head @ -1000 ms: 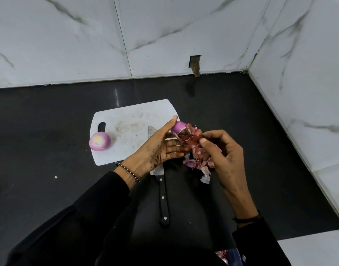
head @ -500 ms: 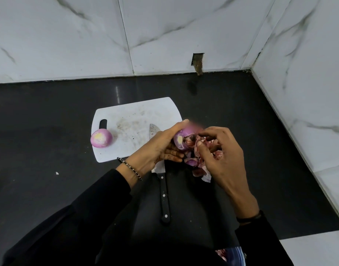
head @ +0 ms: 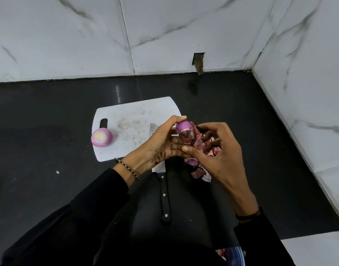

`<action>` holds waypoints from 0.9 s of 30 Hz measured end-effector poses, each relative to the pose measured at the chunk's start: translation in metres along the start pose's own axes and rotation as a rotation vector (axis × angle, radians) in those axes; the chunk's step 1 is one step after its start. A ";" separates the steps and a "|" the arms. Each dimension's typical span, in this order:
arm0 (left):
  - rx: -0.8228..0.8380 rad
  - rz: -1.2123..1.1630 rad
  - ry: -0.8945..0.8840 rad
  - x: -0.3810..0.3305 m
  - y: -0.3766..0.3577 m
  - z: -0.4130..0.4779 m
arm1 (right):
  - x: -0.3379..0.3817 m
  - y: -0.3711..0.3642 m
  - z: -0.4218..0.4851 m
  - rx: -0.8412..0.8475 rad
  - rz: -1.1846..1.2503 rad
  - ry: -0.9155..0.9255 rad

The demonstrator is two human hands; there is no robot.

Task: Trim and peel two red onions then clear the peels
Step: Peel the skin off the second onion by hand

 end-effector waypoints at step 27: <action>0.091 -0.128 0.009 -0.003 -0.007 -0.007 | 0.008 -0.004 -0.001 0.015 0.049 0.015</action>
Point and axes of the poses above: each hand's wrist, its own z-axis towards the middle knuckle, its own y-axis out of the back of the hand, x = y × z, the point moved 6 cm from there along z, towards the middle knuckle, and after that the axes turned 13 degrees about -y, right-handed, at the moved point
